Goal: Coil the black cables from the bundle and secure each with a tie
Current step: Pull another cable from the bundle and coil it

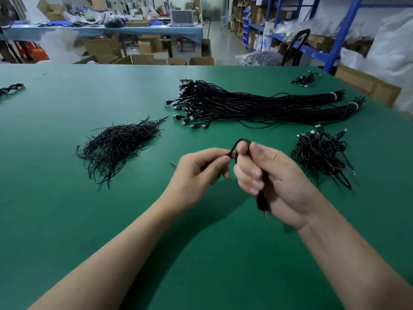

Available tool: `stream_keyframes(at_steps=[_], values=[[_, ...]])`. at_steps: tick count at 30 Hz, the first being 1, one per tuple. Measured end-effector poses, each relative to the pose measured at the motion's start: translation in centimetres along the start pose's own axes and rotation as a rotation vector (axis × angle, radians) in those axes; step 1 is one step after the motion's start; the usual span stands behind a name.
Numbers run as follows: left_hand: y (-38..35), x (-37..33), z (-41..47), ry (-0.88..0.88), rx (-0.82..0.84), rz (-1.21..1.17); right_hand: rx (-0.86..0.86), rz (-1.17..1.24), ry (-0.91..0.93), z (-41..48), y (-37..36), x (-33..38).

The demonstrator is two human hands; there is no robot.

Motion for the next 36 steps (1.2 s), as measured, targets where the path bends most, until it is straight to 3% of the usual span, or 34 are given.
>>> stream_keyframes(at_steps=[5, 8, 13, 16, 19, 26, 36], values=[[-3.3, -0.5, -0.3, -0.026, 0.205, 0.346, -0.359, -0.145, 0.229, 1.1, 1.7, 1.7], [-4.1, -1.0, -0.4, -0.059, 0.282, 0.477, -0.461, -0.417, 0.268, 1.6, 2.3, 2.1], [-2.4, -2.2, -0.4, -0.155, 0.197, 0.653, -0.403, -1.119, 0.018, 1.8, 2.9, 1.2], [-0.6, -2.4, -0.4, -0.172, 0.130, 0.718, -0.323, -1.344, -0.177, 1.2, 3.2, 0.3], [0.7, -2.4, -0.2, -0.169, 0.102, 0.699, -0.203, -1.237, -0.321, 0.3, 3.4, -1.2], [0.6, -2.1, -0.3, -0.209, 0.156, 0.582, -0.025, -1.011, -0.402, -0.8, 3.7, -2.2], [2.5, -1.6, -0.1, -0.143, 0.050, 0.412, 0.050, -0.575, -0.413, -2.2, 3.8, -2.9]])
Point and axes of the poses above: each hand's wrist, its own z-axis towards the middle knuckle, its own y-axis out of the back of the hand, x = y × z, the point moved 6 cm from there along z, towards the middle knuckle, and after that the axes turned 9 degrees about x, right-handed, at the moved point
